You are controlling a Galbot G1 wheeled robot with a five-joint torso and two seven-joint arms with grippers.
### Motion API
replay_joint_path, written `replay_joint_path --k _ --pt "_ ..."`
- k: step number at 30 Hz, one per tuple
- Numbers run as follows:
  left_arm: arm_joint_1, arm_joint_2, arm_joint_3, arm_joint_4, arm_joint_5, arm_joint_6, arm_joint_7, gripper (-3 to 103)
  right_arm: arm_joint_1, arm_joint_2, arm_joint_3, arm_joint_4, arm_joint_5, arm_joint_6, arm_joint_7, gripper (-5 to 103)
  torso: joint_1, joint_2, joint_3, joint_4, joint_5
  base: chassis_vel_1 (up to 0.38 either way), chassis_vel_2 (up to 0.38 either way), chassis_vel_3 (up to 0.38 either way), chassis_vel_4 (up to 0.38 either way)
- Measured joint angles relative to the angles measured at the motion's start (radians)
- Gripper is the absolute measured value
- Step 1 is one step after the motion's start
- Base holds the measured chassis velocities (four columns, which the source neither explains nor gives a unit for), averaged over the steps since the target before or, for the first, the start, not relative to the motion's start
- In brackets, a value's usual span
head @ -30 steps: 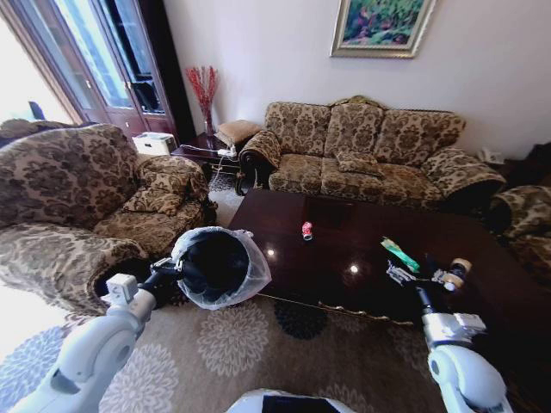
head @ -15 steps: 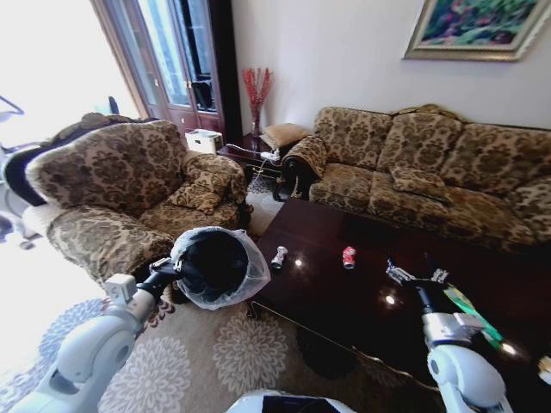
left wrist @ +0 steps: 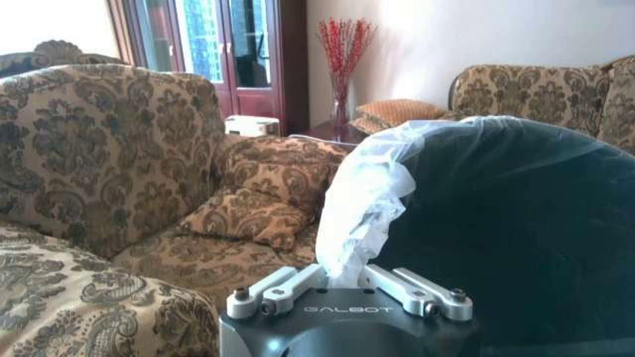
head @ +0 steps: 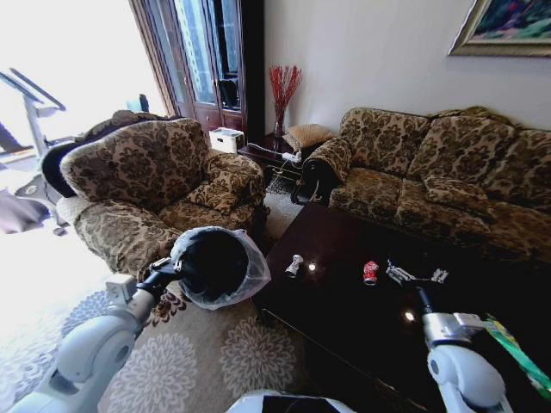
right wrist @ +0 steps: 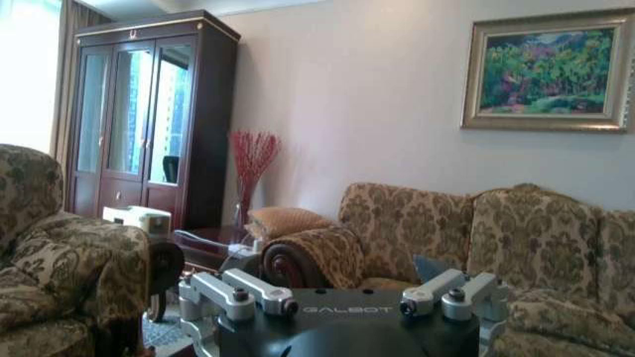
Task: Move to the front of the table and place the trash on the table into the trash bin.
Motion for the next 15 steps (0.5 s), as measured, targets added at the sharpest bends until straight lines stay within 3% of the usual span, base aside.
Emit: replay_joint_path --k 15 --pt "0.0 0.0 0.0 0.0 0.0 0.0 0.0 2 0.0 0.0 0.0 0.0 0.0 0.0 0.001 100 0.001 0.0 0.0 0.0 -0.0001 0.0 0.0 0.0 0.0"
